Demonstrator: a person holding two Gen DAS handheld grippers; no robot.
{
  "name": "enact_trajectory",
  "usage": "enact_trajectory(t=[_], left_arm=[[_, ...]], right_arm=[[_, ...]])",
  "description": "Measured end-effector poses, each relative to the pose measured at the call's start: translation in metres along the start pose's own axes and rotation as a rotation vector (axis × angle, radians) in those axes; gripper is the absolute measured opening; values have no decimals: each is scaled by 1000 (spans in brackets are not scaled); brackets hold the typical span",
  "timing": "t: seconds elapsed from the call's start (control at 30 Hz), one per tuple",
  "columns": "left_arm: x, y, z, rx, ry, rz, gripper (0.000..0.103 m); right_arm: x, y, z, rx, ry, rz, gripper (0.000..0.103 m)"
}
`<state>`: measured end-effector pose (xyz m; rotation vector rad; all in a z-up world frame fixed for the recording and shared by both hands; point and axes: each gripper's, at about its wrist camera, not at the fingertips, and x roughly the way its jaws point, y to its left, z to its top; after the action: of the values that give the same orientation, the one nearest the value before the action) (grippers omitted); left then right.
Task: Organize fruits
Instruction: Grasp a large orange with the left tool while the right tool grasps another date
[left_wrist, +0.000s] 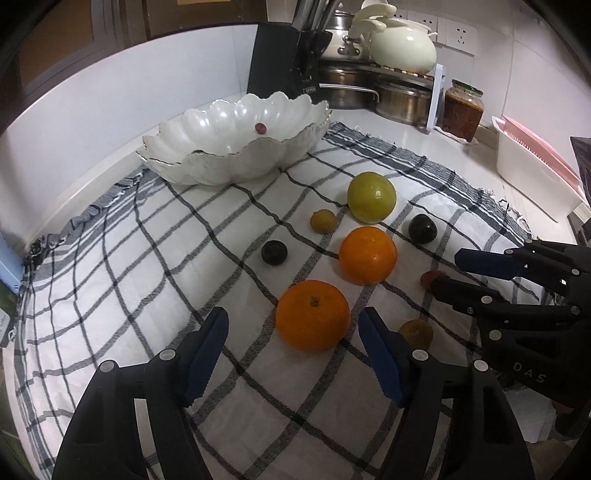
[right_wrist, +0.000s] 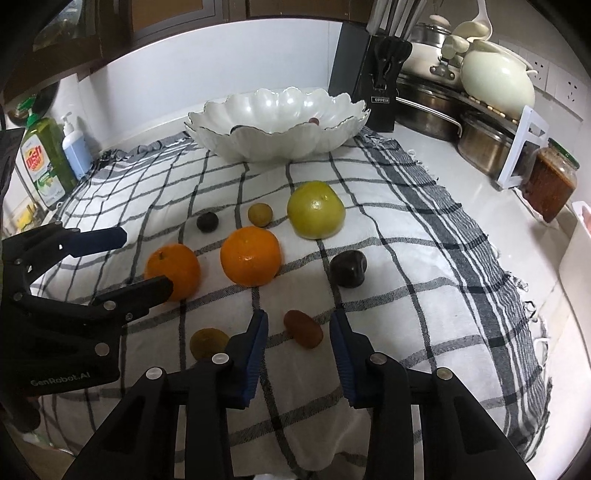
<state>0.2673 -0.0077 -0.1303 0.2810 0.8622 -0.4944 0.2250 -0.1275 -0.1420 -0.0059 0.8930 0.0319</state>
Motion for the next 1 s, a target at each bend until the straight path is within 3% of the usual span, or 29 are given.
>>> enact_trajectory(t=[0.67,0.83,1.0], left_arm=[[25,-5,-1,-6,64,-40,54],[28,-6,-3,-13,73,-41,47],[27,-7,-4,-18,72,-32,46]], right_arm=[[18,-4,-1,-13,37,14,22],[17,-4,-2,-29,31,11,21],[12,-6,0,-30,19,14,21]])
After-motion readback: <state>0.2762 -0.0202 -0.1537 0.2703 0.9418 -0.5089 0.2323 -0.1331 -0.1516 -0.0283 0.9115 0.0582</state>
